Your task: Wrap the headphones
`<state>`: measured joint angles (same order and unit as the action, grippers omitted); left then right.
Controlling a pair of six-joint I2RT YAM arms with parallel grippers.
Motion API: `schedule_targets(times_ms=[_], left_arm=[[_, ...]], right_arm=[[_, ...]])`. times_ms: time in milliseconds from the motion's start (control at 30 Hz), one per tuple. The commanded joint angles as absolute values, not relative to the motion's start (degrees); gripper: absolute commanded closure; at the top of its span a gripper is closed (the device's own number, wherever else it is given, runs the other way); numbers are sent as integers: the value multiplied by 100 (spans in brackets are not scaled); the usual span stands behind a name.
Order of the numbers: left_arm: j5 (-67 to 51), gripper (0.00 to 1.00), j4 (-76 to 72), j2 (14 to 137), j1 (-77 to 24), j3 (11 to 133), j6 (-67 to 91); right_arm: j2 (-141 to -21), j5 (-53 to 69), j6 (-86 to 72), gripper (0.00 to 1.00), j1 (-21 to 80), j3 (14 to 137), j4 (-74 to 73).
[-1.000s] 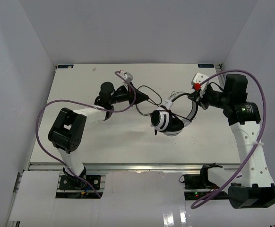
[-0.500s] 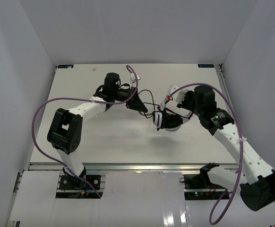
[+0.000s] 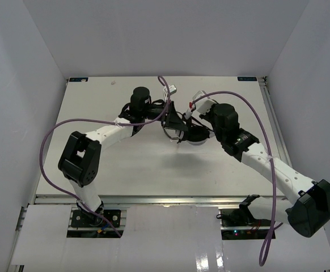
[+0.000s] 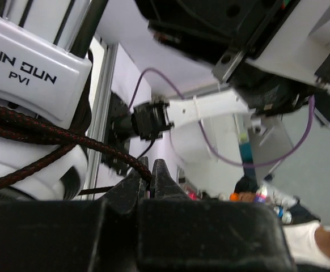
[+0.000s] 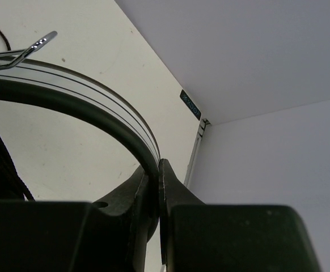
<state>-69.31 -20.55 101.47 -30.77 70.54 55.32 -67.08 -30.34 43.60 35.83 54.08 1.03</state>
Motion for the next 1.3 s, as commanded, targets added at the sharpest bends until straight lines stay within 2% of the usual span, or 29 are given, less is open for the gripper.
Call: schedule_targets(times_ms=[0,133,167,300,467,700,800,900,1000,1100,1267], left_arm=[[-6069,93,-3101,9768,-3169,7065,6736],[-5265,76,-1950,9648,-3534,7381,5941],[-5016,65,-1827,9592,-3599,7382,5854],[-4431,53,-1458,9348,-3973,7297,5157],[-3551,35,-1213,8872,-4395,6943,3816],[-2703,31,-1346,8849,-5003,6526,2592],[-2288,32,-1975,8901,-5233,5955,2104],[-1968,33,-3327,9144,-5444,5407,1673],[-1747,40,-4538,9541,-5562,4994,1472],[-1610,67,-5473,10160,-5590,4907,1494],[-1571,92,-6245,10807,-5599,5064,1607]], right_arm=[[-6863,-4106,3143,92,3577,5618,1144],[-7143,-3915,2249,92,3559,6065,508],[-7284,-3795,1965,92,3537,6291,239],[-7727,-3222,1071,92,3285,7164,-739],[-7969,-1841,170,92,2703,8096,-1551],[-8065,-161,-956,92,2022,8800,-2185],[-8086,299,-1209,92,1840,9038,-2334],[-8066,737,-1375,92,1673,9241,-2487],[-7984,1095,-1533,92,1472,9305,-2535],[-7909,1450,-1671,92,1292,9316,-2549],[-7789,1996,-1888,92,992,9289,-2578]])
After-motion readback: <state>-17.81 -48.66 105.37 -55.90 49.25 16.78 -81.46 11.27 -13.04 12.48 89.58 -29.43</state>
